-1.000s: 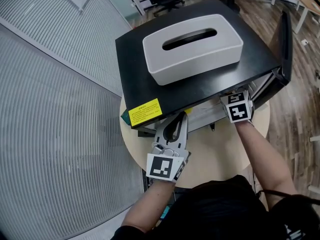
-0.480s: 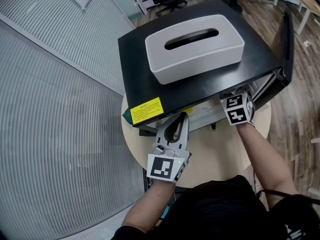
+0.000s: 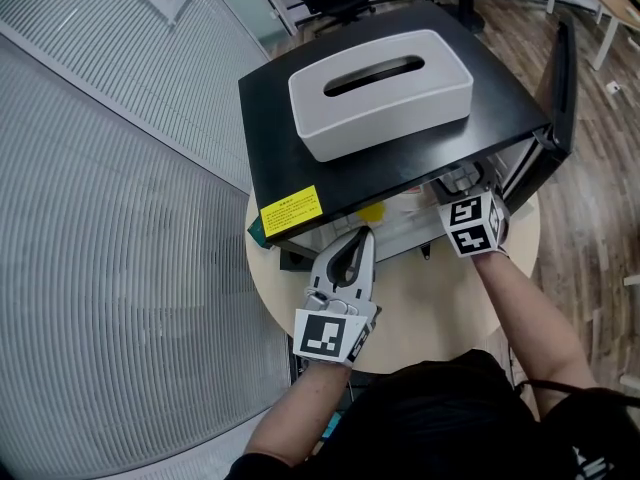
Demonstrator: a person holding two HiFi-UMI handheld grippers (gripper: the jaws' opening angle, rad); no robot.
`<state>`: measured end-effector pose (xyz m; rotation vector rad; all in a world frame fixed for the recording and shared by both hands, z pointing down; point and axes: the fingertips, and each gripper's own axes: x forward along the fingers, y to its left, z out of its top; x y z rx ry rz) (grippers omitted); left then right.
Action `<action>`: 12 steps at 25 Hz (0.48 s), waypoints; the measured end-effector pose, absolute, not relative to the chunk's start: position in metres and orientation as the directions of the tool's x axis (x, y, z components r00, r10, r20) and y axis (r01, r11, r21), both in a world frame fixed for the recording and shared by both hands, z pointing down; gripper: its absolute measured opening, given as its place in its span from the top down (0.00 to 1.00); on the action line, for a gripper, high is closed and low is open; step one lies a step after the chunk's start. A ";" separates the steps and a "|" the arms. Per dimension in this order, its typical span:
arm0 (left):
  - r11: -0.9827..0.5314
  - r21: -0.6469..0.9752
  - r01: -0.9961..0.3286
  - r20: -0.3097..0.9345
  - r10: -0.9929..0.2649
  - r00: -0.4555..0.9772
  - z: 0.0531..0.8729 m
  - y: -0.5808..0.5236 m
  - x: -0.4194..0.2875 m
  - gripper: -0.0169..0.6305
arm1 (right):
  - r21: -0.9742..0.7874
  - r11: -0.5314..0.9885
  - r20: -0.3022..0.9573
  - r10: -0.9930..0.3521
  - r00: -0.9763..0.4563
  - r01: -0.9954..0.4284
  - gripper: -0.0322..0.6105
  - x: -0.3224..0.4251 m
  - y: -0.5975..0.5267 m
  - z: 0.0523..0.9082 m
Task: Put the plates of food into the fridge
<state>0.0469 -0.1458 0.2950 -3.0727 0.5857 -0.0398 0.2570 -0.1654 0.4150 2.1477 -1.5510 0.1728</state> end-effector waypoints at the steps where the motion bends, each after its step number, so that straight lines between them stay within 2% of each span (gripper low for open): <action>1: -0.929 -0.017 -0.369 0.021 -0.369 0.929 0.295 -0.144 0.045 0.97 | 0.309 -0.235 0.371 -0.863 0.344 -0.922 0.41 0.254 -0.163 0.414; 12: -0.917 -0.022 -0.399 0.012 -0.399 0.917 0.299 -0.127 0.015 0.97 | 0.313 -0.198 0.318 -0.900 0.298 -0.929 0.41 0.224 -0.136 0.397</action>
